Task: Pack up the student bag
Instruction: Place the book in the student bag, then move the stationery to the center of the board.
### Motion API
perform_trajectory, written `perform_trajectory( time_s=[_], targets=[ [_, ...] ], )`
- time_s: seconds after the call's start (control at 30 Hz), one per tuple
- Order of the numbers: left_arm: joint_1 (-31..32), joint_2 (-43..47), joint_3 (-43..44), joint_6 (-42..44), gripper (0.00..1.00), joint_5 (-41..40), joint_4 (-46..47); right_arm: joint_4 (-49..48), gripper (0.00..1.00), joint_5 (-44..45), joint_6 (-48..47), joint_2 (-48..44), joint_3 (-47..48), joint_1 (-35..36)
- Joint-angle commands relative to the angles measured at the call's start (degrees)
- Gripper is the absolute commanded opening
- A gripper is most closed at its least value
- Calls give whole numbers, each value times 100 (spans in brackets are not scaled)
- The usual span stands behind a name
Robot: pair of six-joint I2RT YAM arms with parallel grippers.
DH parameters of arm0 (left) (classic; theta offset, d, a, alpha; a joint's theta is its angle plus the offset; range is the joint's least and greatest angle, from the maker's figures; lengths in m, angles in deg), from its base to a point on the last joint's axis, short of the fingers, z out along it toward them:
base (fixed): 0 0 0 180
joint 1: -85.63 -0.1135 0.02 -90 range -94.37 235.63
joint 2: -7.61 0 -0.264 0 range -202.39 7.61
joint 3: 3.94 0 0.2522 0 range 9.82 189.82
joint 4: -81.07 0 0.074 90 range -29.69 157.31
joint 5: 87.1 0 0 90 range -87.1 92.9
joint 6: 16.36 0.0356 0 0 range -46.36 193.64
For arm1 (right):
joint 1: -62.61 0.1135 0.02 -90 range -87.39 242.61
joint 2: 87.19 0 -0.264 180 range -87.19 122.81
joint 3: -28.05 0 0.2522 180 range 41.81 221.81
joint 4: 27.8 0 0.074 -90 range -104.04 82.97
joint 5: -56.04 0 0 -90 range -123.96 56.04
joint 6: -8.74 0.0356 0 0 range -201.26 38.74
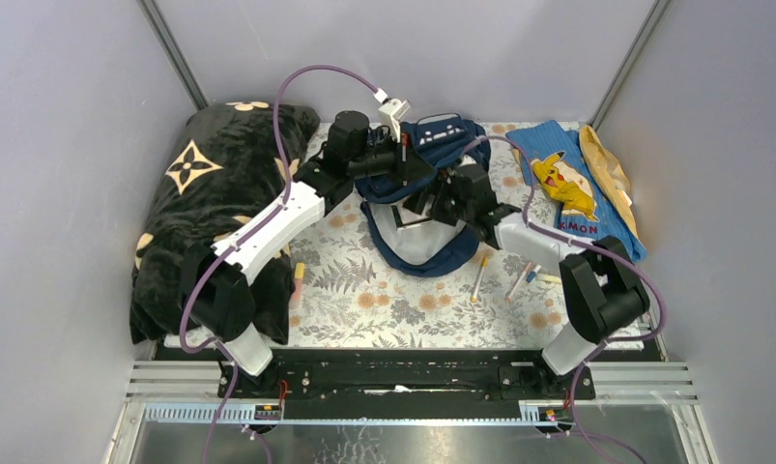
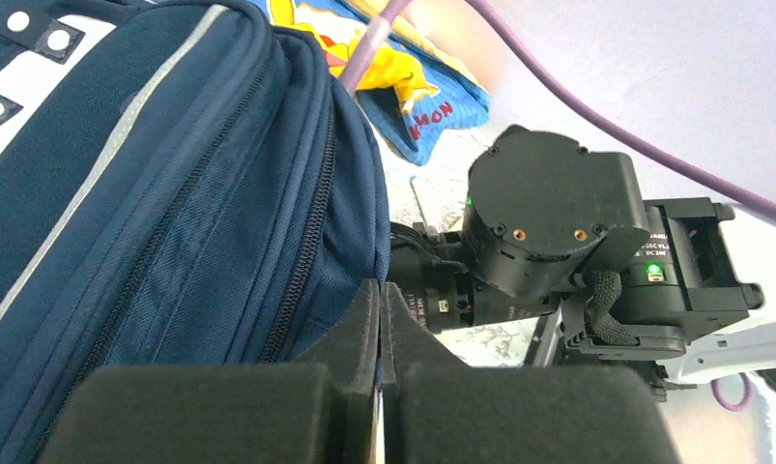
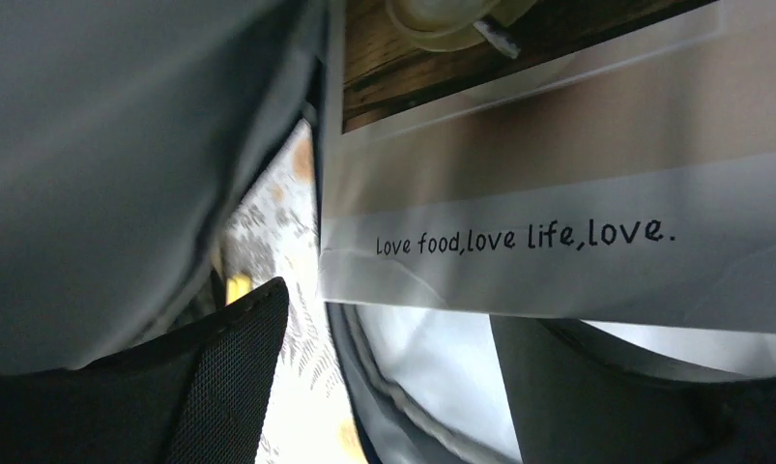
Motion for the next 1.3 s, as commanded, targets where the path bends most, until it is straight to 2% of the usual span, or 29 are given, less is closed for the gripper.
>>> perform_trajectory(
  time_s=[0.0, 0.2, 0.37, 0.4, 0.43, 0.5, 0.57, 0.63, 0.9, 1.03, 1.17, 1.27],
  targets=[
    [215, 626, 381, 278, 0, 369, 295, -848, 82, 269, -347, 412, 882, 29],
    [215, 661, 258, 348, 0, 330, 293, -1011, 82, 232, -252, 996, 1180, 28],
    [204, 469, 158, 176, 0, -154, 182, -667, 91, 249, -328, 537, 656, 35],
    [204, 390, 282, 147, 10, -226, 50, -552, 93, 263, -382, 357, 502, 37],
    [204, 292, 445, 142, 33, -305, -102, -455, 94, 274, -440, 134, 307, 36],
    [204, 146, 768, 165, 59, -434, -372, -203, 96, 348, -527, -434, -70, 37],
    [207, 70, 941, 231, 82, -606, -499, 82, 97, 409, -648, -938, -439, 30],
    [206, 96, 941, 269, 97, -862, -512, 339, 97, 463, -730, -1437, -817, 31],
    [-44, 533, 366, 406, 99, -2359, -966, 1942, 98, 1463, -1049, -3044, -1677, 29],
    [-317, 776, -275, 203, 99, -3029, -1260, 2242, 98, 1704, -928, -3737, -1903, 23],
    [-325, 1023, -959, 25, 96, -3690, -1336, 2481, 95, 2118, -770, -3995, -1792, 26],
    [-277, 1030, -1214, -51, 94, -3971, -1342, 2689, 93, 2424, -700, -3818, -1439, -25]
  ],
)
